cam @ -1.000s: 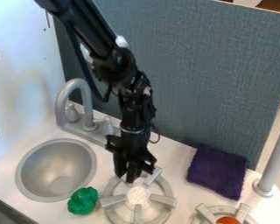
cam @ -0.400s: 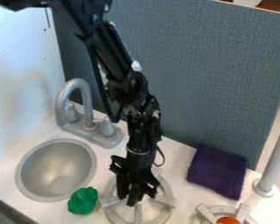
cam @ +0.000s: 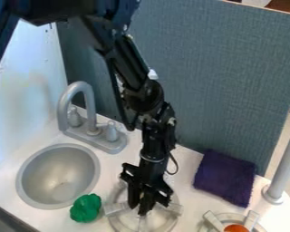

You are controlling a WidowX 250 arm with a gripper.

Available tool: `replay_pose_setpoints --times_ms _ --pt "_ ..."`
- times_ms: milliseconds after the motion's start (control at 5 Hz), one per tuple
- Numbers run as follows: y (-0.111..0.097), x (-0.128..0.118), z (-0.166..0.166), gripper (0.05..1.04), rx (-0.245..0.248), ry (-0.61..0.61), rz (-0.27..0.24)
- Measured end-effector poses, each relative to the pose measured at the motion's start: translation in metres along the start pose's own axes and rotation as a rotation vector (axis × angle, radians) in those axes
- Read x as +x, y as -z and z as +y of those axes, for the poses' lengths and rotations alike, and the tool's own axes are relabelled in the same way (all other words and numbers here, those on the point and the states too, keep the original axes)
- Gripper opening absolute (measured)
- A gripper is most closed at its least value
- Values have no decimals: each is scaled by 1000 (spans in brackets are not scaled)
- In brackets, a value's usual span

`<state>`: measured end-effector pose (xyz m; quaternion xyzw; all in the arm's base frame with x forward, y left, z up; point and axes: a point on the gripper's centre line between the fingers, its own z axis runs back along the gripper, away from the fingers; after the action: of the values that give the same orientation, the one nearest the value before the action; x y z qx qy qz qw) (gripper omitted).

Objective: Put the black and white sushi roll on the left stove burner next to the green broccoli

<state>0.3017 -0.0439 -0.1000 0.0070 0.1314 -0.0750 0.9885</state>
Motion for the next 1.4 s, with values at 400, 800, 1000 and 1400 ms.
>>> replay_pose_setpoints --times_ms 400,800,1000,1400 --pt "0 -1 -2 928 -22 -4 9" --pt "-18 -19 -11 991 -68 67 -35" --pt "-31 -28 -24 994 -67 114 -74" --pt "-39 -31 -67 996 -144 297 -168"
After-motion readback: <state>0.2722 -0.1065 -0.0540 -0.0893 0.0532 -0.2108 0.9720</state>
